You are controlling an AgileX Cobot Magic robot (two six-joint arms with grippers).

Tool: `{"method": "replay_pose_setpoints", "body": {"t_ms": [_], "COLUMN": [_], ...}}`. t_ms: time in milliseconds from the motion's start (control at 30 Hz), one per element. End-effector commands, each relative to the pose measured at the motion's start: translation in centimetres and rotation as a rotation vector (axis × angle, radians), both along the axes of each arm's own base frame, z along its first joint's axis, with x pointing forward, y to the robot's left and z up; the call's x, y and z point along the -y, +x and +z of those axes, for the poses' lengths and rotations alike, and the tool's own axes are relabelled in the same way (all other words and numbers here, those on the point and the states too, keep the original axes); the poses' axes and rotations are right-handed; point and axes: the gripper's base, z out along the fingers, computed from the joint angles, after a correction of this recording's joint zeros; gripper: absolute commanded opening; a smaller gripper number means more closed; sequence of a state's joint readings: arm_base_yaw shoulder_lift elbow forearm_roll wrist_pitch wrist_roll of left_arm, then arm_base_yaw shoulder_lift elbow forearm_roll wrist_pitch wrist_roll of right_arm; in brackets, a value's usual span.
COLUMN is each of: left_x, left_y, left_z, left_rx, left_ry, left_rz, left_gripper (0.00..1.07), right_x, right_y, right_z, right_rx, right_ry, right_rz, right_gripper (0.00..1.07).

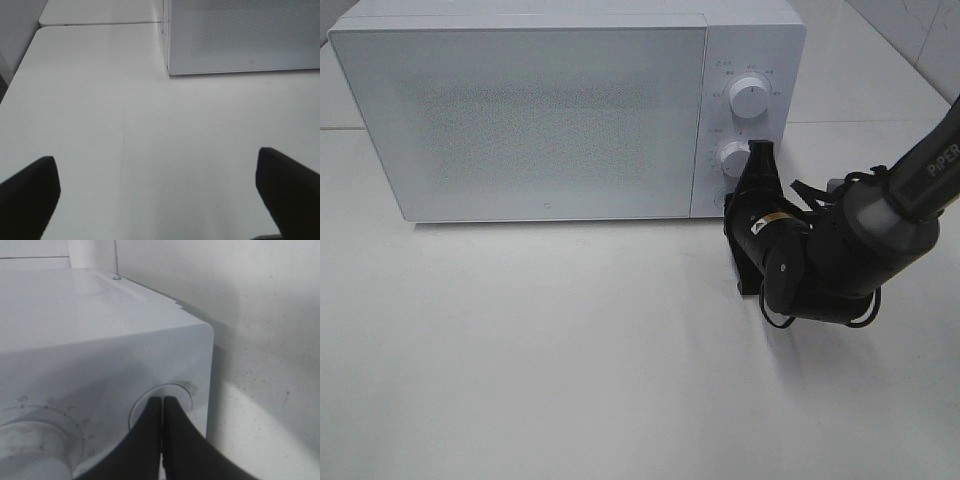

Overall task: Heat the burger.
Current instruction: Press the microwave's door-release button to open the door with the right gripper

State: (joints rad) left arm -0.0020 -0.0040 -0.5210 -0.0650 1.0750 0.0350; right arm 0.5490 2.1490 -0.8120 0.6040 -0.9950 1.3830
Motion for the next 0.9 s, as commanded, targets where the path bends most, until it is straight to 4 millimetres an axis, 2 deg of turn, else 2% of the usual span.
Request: {"method": "replay_pose_setpoints", "body": {"t_ms": [33, 433, 700, 900], "left_x": [0.0, 0.0, 0.0, 0.0], "left_y": [0.0, 0.0, 0.0, 0.0], "left_z": [-0.1, -0.1, -0.1, -0.1], "left_rx": [0.010, 0.010, 0.010, 0.010], "left_ry": [-0.003, -0.003, -0.003, -0.003], "left_rz": [0.003, 0.003, 0.003, 0.003], "left_gripper": [1.00, 1.00, 1.00, 1.00], "right_x": [0.0, -0.4, -0.8, -1.0], "right_y": [0.4, 2.0, 3.9, 4.8], "right_z": [-0.2, -0.1, 1.4, 1.8], "right_rx": [0.004, 0.041, 0.150, 0.186], "right_ry": [0.006, 0.022, 0.056, 0.027], "right_rz": [-0.016, -0.030, -0.074, -0.081], "right_gripper": [0.00, 0.00, 0.00, 0.00]}}
